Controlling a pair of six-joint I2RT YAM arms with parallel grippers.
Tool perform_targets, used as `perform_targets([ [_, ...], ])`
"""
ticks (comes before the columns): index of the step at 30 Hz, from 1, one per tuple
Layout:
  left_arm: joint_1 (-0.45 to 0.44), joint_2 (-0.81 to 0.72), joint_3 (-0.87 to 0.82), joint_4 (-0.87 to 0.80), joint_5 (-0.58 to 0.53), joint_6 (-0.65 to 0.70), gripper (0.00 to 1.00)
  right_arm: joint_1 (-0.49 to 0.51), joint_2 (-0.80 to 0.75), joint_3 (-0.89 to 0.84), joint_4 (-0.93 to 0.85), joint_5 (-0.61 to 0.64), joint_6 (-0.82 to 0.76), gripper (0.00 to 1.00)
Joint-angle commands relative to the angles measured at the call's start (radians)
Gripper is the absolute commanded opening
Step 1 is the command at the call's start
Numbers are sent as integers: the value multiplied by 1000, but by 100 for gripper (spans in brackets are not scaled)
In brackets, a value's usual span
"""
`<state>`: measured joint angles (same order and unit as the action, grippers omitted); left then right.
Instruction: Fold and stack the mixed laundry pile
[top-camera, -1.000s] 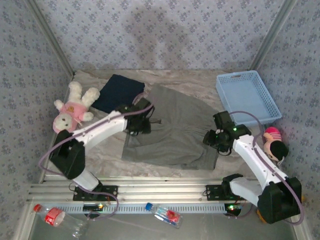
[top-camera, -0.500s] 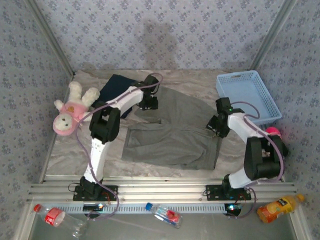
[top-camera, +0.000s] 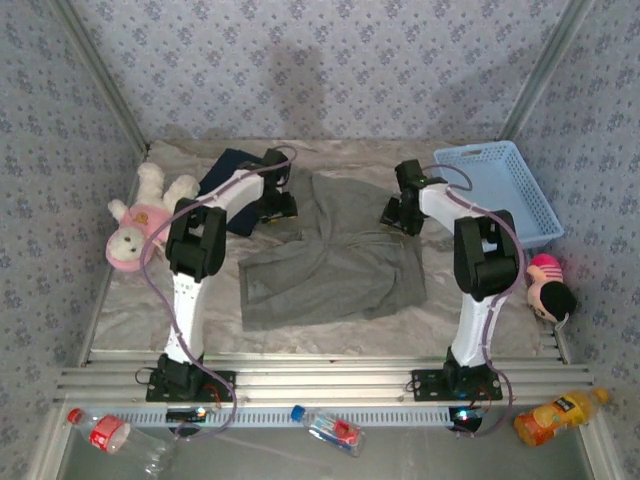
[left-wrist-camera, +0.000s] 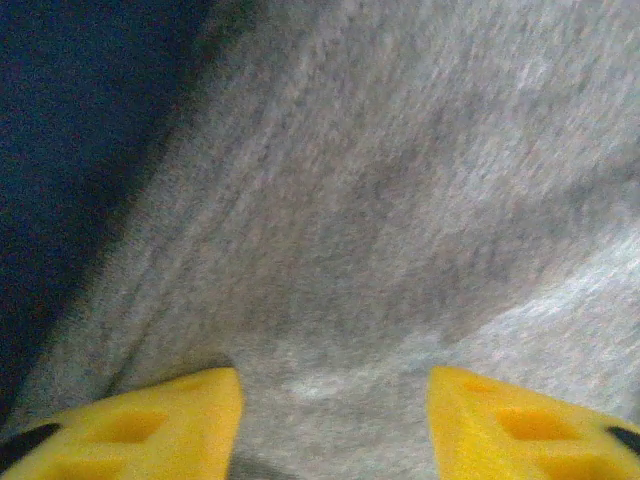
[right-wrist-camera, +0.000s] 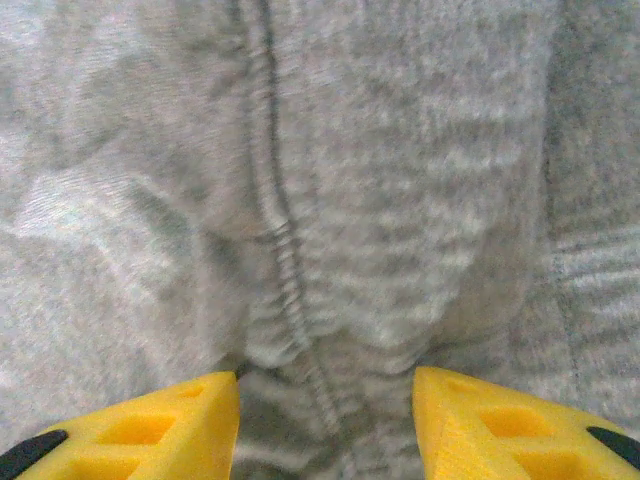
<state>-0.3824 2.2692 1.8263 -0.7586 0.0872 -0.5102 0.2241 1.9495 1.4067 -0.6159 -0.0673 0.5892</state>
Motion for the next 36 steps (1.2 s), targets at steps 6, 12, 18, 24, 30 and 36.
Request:
perform_targets([
  [6,-9,-183,-38,-77,35,16,100,-42,-259,-83,-223,45,-55,66],
  [12,-31,-439,-262,18,75,-56,100,-43,-592,-363,-294,40,-43,85],
  [18,-63,-643,-541,122,86,-133,100,-21,-874,-656,-236,-60,158,78],
  [24,-128,-788,-809,181,95,-228,100,-10,-985,-876,-27,-84,372,68],
  [30,-176,-968,-1002,178,72,-319,100,-8,-857,-884,177,-118,391,65],
  [36,-184,-1144,-1143,112,60,-357,100,-7,-755,-830,170,-86,323,53],
])
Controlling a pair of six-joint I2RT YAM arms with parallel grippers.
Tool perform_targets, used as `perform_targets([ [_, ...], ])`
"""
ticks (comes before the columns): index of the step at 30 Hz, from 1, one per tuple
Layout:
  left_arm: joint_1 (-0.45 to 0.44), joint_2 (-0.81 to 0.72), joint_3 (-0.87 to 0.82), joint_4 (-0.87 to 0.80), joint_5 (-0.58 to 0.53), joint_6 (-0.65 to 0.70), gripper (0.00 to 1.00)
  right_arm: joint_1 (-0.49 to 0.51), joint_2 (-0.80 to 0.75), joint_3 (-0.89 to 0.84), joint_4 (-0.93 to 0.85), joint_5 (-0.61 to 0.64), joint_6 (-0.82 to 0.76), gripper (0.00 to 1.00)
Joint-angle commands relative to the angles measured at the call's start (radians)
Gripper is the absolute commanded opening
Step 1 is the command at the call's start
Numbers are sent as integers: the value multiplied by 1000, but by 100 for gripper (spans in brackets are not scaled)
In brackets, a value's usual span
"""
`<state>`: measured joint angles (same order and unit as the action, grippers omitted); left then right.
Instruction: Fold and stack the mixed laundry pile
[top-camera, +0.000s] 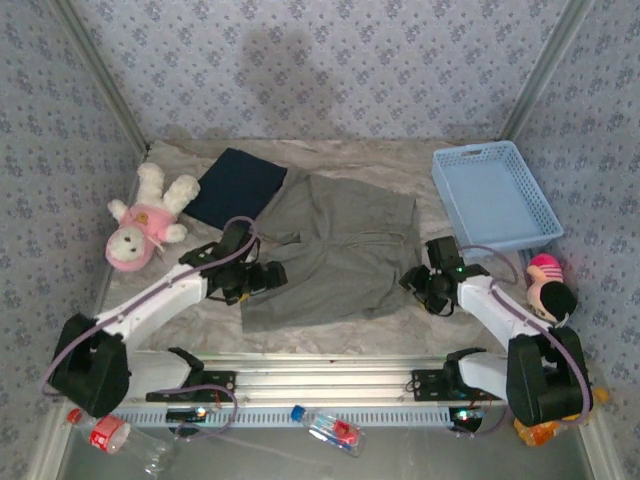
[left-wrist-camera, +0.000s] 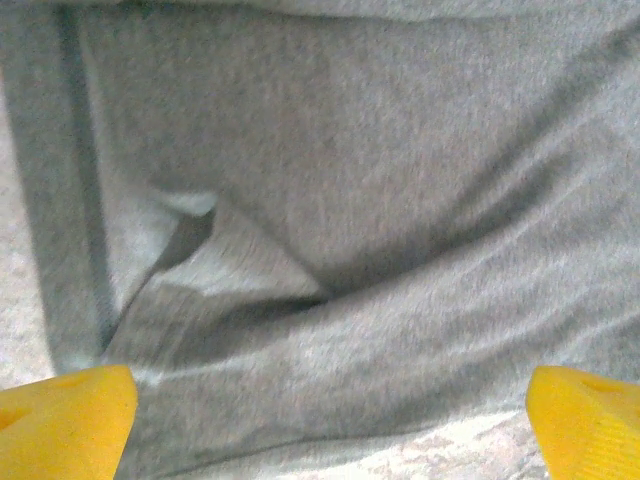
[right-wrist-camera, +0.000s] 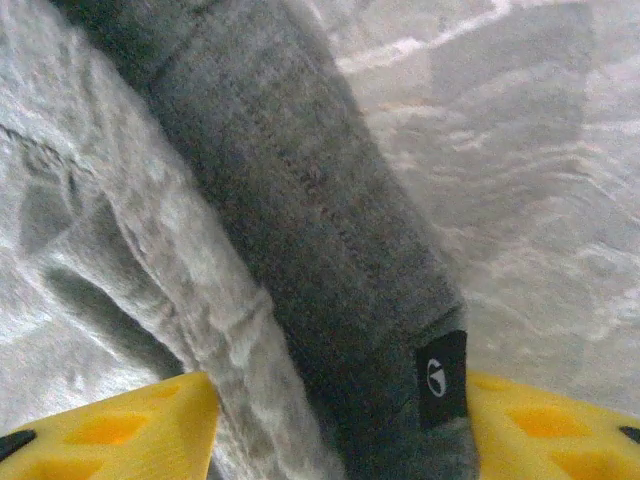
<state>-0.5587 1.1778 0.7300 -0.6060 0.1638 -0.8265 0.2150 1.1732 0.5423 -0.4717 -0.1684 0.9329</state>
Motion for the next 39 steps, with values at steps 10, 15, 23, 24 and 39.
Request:
perform_targets([
  [10,-137,-127,-158,-183,-92,-116,96,13,4,-6,8,27,14,0],
  [15,-185,-89,-193,-115,-125,-182,89,30,-26,-15,-16,43,33,0],
  [23,-183,22,-166,-10,-206,-208,65,35,-76,-42,-43,40,24,0],
  [24,-184,41,-159,-5,-209,-201,61,35,-72,-40,-49,35,13,0],
  [39,-198,112,-151,-30,-141,-145,0,81,-179,-10,-390,105,-72,0],
])
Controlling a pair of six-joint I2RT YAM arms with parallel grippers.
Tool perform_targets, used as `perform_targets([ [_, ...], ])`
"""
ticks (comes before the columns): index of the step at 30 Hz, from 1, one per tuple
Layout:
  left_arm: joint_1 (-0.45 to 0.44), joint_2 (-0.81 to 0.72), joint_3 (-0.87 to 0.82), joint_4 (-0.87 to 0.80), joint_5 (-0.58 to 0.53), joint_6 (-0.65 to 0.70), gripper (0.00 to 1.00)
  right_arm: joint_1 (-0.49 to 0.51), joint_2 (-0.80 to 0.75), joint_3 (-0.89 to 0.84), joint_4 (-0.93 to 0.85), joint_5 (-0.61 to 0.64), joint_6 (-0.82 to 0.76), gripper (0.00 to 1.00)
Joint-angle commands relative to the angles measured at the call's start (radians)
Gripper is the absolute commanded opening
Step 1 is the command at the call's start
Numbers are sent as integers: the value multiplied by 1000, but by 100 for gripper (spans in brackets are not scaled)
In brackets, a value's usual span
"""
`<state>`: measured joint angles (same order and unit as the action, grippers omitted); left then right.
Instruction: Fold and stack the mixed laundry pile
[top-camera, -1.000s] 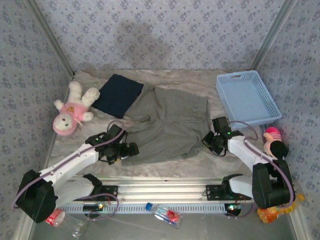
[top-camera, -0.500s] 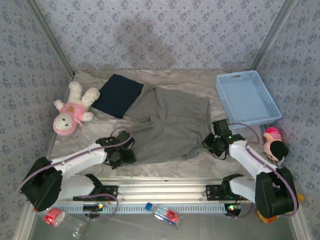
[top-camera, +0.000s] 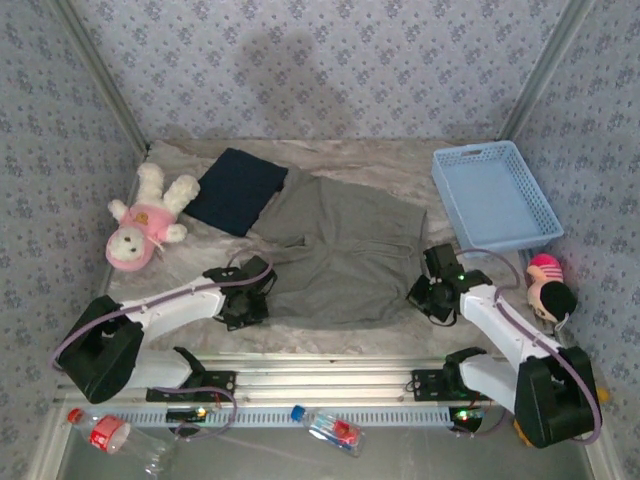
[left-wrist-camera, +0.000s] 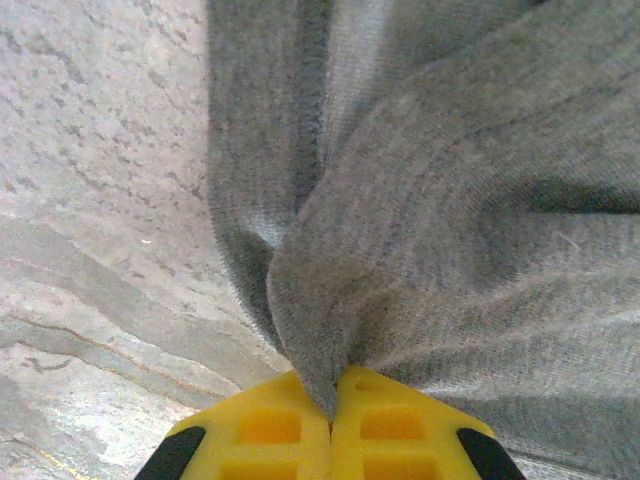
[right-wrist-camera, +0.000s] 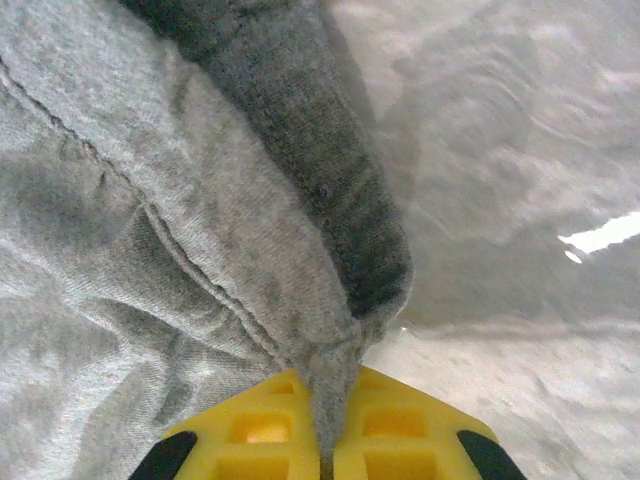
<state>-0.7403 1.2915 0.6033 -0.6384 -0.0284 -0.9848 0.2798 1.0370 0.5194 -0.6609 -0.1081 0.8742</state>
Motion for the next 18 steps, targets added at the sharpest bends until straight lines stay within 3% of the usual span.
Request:
perform_targets([
  [1,-29,-19,-28,-16,54,13,0,31,-69,6,-240,54,-2,0],
  [7,-94,-173,-29,-186,68,-29,0,121,-302,-18,-496,32,116,0],
  [11,-99,-258,19,-271,42,-46,0,157,-428,0,-538,-12,183,0],
  [18,-60,-185,297,-290,-64,7,0,154,-360,180,-423,-41,200,0],
])
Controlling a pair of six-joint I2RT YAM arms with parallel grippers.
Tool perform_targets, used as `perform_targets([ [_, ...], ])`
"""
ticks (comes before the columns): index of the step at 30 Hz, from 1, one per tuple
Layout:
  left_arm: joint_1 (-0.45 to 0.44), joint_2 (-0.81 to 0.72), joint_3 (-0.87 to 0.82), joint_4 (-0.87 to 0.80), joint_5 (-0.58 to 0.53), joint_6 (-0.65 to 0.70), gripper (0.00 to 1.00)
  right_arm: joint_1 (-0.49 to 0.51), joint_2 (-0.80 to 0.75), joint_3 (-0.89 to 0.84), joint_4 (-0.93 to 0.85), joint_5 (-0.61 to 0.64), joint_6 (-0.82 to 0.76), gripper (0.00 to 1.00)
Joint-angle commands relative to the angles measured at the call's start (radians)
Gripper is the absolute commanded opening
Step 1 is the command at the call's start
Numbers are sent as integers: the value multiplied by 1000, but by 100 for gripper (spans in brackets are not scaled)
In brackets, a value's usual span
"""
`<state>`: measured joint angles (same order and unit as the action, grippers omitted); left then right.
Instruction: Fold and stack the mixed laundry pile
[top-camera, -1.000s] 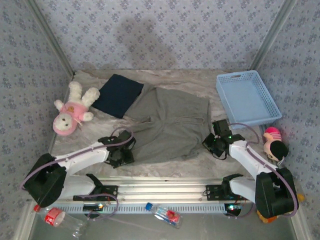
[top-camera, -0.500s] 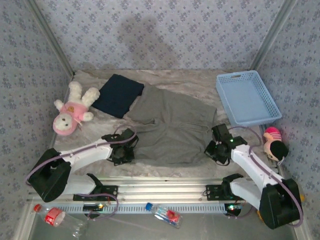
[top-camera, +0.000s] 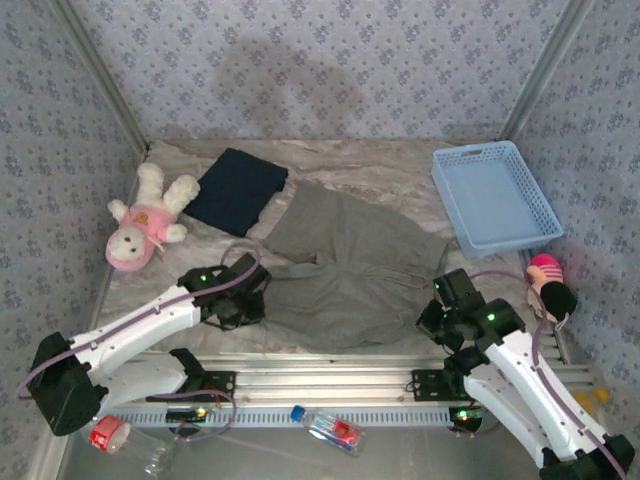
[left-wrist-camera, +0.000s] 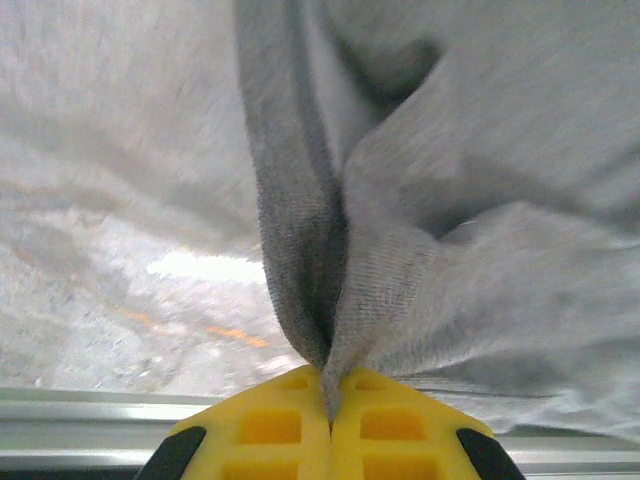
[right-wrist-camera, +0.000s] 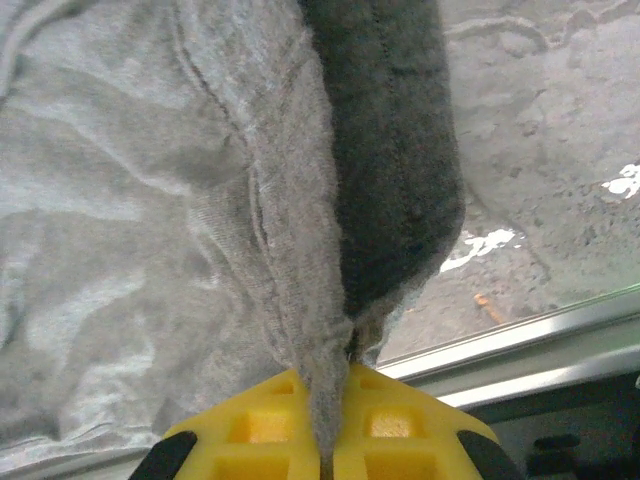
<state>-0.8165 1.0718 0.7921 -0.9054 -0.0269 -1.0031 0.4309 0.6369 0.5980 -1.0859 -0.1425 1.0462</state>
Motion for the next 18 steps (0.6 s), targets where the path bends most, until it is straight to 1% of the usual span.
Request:
perform_targets([
  [1,24,60,154,-16,-80,42,0,2,69,147,10,4,13,0],
  [5,43,146,306,5,-166,106,0,-14,175,286,40,42,-66,0],
  [7,61,186,362,41,-198,134,0,-45,231,330,86,59,-96,0],
  [12,146,313,504,122,-178,210,0,-168,338,398,235,48,-107,0],
  [15,192,410,619,139,-165,268,0,-244,416,459,275,36,-129,0],
  [18,243,521,736,167,-131,318,0,-297,497,514,309,50,-155,0],
])
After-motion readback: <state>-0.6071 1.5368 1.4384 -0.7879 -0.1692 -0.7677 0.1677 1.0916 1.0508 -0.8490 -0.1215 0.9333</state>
